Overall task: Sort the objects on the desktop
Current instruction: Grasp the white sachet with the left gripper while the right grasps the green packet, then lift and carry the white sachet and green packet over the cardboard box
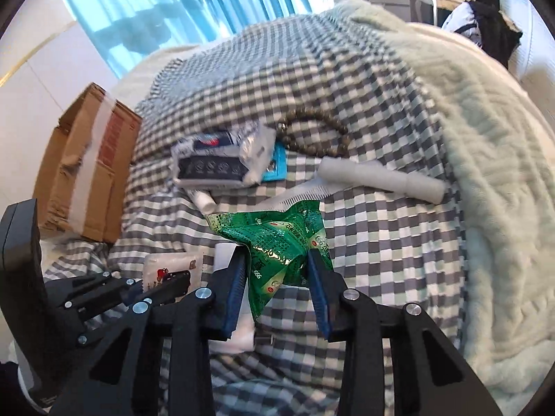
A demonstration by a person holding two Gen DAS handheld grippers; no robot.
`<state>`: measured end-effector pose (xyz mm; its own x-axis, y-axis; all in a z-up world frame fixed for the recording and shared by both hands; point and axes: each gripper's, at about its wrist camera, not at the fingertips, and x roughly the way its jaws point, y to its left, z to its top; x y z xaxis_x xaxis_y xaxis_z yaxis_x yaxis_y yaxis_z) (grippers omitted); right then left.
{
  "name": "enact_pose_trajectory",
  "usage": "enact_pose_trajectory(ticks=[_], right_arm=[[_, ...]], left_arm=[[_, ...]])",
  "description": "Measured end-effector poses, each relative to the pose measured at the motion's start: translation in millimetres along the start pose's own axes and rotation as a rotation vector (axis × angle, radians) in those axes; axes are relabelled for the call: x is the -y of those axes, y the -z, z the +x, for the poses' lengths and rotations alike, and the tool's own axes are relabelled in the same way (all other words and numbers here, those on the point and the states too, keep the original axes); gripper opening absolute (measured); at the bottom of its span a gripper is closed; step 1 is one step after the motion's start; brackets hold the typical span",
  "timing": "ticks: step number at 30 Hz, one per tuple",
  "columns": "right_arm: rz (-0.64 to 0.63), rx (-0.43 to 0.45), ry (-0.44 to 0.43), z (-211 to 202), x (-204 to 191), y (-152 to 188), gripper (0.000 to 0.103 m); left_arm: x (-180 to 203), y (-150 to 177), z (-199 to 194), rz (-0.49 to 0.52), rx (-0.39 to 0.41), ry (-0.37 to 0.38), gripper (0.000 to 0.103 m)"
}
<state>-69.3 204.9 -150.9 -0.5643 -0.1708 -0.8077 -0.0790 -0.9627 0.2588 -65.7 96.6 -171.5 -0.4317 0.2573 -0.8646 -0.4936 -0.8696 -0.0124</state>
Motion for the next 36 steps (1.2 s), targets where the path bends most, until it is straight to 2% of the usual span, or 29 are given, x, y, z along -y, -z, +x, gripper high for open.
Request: enact_pose_trajectory(ticks=[6,21,27,36], right_arm=[[-0.036,0.086,0.025,-34,-24,-1,0.034],[-0.170,0.260,0.065,-107,-96,-21,0.034],[-0.177,0.336,0.056,-127,-123,-34,0.034],[-0.215,0.403,0.003,-135,-174,-49,0.034]], left_arm=[[-14,-18,-28,-0.015,0.077,-0.011,0.003],[-52,-25,-118,-0.054,0.291,-0.043,0.003],[-78,-27,-144,-0.068,0.351,-0.064,0.003],[-127,-35,-180,-0.114,0.432,-0.109,0.003]])
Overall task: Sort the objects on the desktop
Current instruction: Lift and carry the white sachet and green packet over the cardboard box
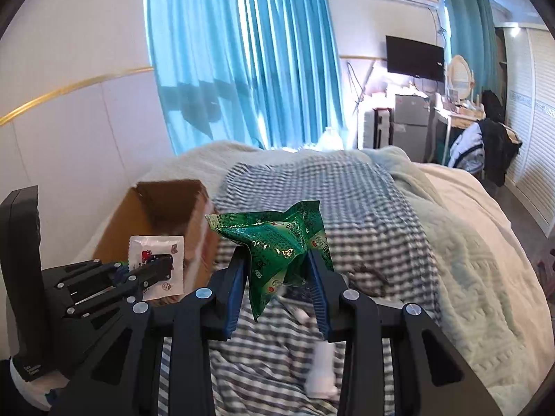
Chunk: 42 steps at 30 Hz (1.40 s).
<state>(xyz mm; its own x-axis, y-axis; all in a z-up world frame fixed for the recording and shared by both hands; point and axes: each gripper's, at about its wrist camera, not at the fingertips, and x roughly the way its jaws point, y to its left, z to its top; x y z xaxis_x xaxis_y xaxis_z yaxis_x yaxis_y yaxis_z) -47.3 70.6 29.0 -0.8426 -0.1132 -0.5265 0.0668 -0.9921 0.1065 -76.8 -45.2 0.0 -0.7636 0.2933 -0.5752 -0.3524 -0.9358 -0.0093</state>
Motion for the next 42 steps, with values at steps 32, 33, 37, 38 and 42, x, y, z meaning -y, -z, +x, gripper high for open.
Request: enact_pose_trajectory(ticks=[32,33,37,38,42], right_arm=[[-0.134,-0.015,-0.199,99,-124,-38,0.034],[-0.138,-0.019,-0.208,106,-128,-38,0.034],[-0.157,-0.042,-0.231,128,-141,-38,0.034],[-0.161,-0.047,-0.235,133,-143,-37,0.034],[-0.170,-0.075,-0.259,155,-150,-33,0.034]], left_arm=[[-136,-24,30,-0.155,0.024,-0.166,0.004],[-139,-23,34,-0.158,0.015,-0.165,0.004],[-154,-18,55,-0.165,-0.033,-0.164,0.004],[-158,-16,62,-0.167,-0.050,-0.164,0.004],[-166,-8,82,-0.174,-0.100,-0.159,0.004]])
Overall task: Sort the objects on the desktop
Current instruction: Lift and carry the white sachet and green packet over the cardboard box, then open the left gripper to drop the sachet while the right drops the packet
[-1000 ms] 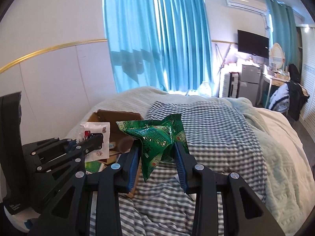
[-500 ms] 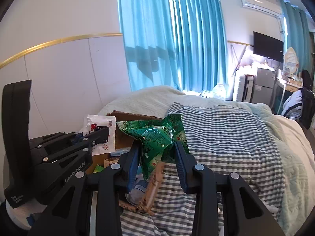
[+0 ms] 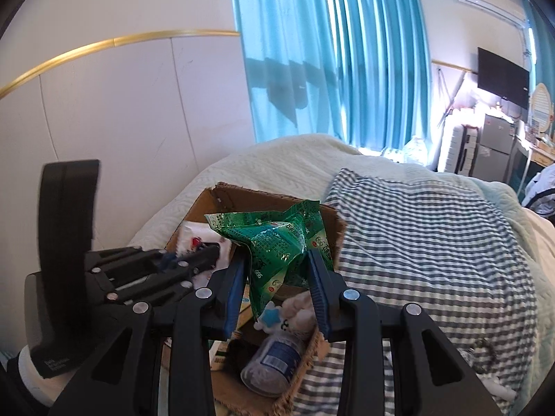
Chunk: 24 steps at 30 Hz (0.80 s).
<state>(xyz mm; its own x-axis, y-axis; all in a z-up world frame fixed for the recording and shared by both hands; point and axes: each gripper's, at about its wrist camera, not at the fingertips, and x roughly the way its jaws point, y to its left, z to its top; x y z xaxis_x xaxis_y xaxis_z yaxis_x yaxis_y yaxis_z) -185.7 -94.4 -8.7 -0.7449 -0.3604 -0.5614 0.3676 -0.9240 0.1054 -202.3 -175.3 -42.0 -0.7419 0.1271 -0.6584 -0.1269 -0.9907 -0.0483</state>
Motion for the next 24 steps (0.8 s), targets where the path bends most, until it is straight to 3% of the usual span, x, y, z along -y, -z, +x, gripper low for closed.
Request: enact_pose_trajectory(ticks=[9,14,15,17,18,19,21,24], right_arm=[[0.016,-0.077,-0.038,51,11,10,0.034],[-0.006,-0.093,-0.054,59,12,9,0.036],[-0.009,-0.087,-0.050,58,12,7,0.038],[-0.003,-0.065,-0.046,53,14,3,0.057],[0.009,-0.050,-0.048,49,17,1,0.058],[0.017,-0.044,-0.050,45,19,-2,0.058],[0.023,-0.029,-0.048,32,22,-6,0.058],[0.024,-0.001,-0.038,15,23,-11,0.058]], left_arm=[[-13,5,39,-0.027,-0.090,-0.035,0.004],[-12,6,45,-0.037,-0.114,-0.046,0.006],[-11,6,44,-0.031,-0.116,-0.056,0.009],[-8,6,41,-0.022,-0.115,-0.069,0.012],[-6,4,38,-0.024,-0.111,-0.073,0.021],[-6,3,35,-0.030,-0.107,-0.073,0.043],[-8,1,25,-0.056,-0.082,-0.087,0.072],[-8,-5,9,-0.089,-0.049,-0.088,0.074]])
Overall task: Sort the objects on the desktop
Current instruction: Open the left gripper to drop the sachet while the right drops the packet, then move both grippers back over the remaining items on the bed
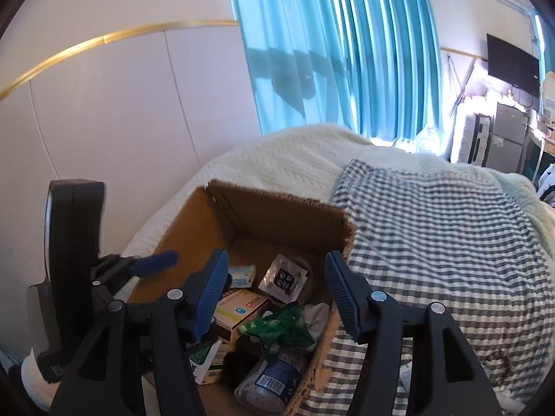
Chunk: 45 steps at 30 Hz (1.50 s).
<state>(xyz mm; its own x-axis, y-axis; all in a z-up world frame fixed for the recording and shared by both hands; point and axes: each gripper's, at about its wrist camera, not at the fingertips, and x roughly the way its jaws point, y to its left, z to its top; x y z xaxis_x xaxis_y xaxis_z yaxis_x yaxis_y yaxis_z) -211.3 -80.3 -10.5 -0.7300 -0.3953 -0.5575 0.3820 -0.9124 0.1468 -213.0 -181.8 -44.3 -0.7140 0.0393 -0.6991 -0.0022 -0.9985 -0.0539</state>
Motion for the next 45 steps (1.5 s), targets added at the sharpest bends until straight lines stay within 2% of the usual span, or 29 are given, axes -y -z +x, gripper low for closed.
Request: enact_pose_trajectory(ticks=[3,6,8,10,16,22,25,34,39,43,45], right_arm=[[0.002,0.032,0.021,-22,1,-5,0.060],[0.022,0.072,0.049,-44,2,-11,0.073],[0.040,0.106,0.072,-59,3,-17,0.087],[0.044,0.149,0.081,-81,2,-22,0.090],[0.039,0.240,0.122,-143,0,-25,0.103],[0.056,0.323,0.188,-210,9,-22,0.103],[0.080,0.360,0.196,-243,19,-18,0.103],[0.035,0.442,0.295,-313,40,4,0.103],[0.075,0.432,0.344,-332,64,21,0.103],[0.098,0.426,0.392,-343,85,32,0.103],[0.100,0.424,0.409,-346,95,36,0.103]], left_arm=[[3,-3,-17,-0.007,0.028,-0.009,0.077],[9,-4,-36,0.001,0.077,-0.043,0.090],[13,-6,-50,0.007,0.115,-0.068,0.095],[17,-8,-68,0.003,0.149,-0.068,0.102],[30,-14,-121,0.009,0.267,-0.107,0.103],[56,-14,-173,0.035,0.386,-0.125,0.103],[70,-8,-194,0.018,0.423,-0.093,0.103],[123,9,-229,0.030,0.552,-0.087,0.103],[154,17,-221,0.082,0.532,-0.084,0.103],[170,20,-210,0.086,0.497,-0.042,0.103],[175,21,-205,0.079,0.504,-0.026,0.103]])
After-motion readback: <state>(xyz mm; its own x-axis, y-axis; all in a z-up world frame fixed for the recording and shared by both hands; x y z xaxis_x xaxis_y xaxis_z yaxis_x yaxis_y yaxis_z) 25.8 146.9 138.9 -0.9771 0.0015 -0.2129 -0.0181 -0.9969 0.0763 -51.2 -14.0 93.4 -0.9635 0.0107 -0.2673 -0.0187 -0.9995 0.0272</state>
